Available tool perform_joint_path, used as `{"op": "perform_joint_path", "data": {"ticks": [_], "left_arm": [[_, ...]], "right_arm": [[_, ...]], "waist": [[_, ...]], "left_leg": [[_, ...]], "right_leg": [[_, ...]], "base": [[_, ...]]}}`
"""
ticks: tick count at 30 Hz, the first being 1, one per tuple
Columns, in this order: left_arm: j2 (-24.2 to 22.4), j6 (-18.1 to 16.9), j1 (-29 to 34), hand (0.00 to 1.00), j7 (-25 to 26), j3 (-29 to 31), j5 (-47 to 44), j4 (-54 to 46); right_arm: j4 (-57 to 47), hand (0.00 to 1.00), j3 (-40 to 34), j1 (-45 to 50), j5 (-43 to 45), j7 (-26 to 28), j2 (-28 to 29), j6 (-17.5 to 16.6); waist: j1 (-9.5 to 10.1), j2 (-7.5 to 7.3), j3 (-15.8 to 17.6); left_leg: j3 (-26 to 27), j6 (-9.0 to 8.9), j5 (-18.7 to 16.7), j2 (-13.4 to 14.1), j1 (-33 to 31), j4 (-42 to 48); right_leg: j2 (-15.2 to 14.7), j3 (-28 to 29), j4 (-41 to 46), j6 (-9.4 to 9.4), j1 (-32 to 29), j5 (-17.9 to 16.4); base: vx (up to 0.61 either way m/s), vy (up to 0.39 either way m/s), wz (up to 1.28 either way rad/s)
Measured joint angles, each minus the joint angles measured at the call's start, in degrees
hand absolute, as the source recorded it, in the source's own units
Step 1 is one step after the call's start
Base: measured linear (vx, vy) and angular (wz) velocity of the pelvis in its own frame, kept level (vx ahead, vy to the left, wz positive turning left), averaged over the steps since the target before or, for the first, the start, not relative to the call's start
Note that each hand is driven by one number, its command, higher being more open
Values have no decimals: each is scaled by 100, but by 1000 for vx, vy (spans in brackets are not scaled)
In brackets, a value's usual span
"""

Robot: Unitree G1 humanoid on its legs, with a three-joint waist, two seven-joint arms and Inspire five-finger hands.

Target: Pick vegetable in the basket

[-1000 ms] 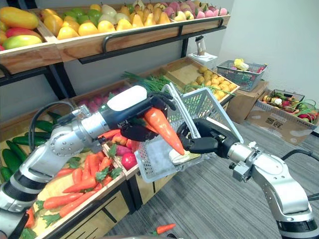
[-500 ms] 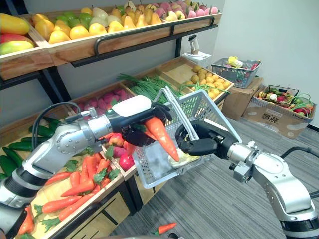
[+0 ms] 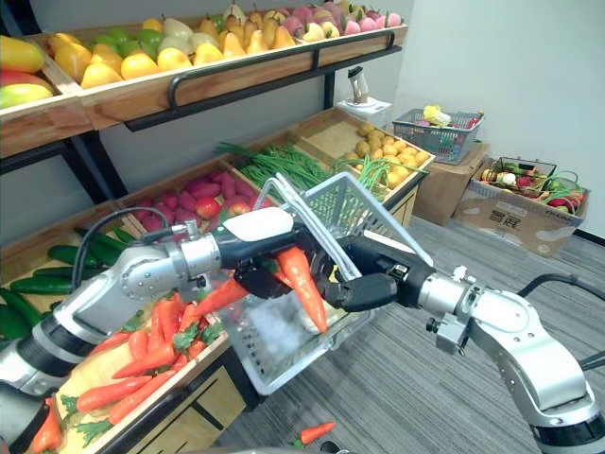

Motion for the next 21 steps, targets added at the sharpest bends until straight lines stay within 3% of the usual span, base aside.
{"op": "perform_joint_path", "data": {"ticks": [14,15,21], "left_arm": [[-447,14,-98,0,32,-496,952,1102],[-487,8,-120,100,33,-526,1010,1192],[-537,-49,-138,100,48,-817,1065,1399]], "right_arm": [[-363,0,404,-39,6,416,-14,-2],[-367,0,436,-62,6,417,-14,-2],[-366,0,457,-96,6,413,-31,-2]], "waist": [[-77,13,-94],[-82,13,-94],[-160,21,-102]], "left_leg": [[181,-22,-48,6,94,26],[197,-22,-50,5,104,26],[286,-34,-63,10,133,28]], "right_leg": [[41,176,11,10,-18,6],[44,191,13,10,-23,6],[70,271,13,6,-56,3]], "base": [[33,18,-7],[29,13,-8],[35,12,-8]]}}
